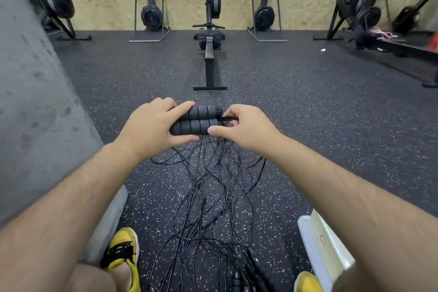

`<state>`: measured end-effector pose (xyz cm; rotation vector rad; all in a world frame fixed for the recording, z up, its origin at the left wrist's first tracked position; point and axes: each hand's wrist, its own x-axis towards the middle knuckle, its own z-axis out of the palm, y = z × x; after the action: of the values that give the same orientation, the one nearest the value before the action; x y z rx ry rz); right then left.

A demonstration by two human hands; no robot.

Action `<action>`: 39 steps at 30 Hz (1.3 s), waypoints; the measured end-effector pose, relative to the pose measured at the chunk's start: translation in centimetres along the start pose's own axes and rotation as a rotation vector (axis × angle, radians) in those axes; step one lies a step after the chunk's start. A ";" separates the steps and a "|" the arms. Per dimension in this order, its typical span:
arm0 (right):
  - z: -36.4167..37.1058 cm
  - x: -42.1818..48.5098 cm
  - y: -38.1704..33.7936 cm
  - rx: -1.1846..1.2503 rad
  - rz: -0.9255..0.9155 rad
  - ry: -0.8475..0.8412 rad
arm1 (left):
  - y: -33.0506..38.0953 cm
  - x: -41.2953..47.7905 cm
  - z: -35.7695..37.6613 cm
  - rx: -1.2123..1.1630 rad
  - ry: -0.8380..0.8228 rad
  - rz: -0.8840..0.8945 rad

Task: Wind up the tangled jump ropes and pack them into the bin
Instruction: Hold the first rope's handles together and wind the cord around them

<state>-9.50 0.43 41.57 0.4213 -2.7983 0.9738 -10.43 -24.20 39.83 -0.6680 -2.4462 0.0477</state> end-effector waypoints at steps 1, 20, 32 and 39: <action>0.0 0.0 -0.1 -0.026 -0.023 0.013 | 0.1 0.0 0.1 0.007 -0.004 -0.005; 0.9 0.2 -1.9 0.159 0.241 0.033 | 0.4 0.3 0.0 0.089 0.015 -0.001; 0.0 0.1 -2.7 0.573 0.449 0.117 | 1.3 0.6 -0.1 0.085 0.078 -0.012; 0.8 0.0 -2.2 -0.065 -0.034 0.158 | 1.0 0.2 -0.2 0.030 0.019 -0.086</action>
<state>-8.88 -1.72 42.23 0.3652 -2.6640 0.8660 -10.05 -23.23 39.91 -0.5474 -2.4487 0.0433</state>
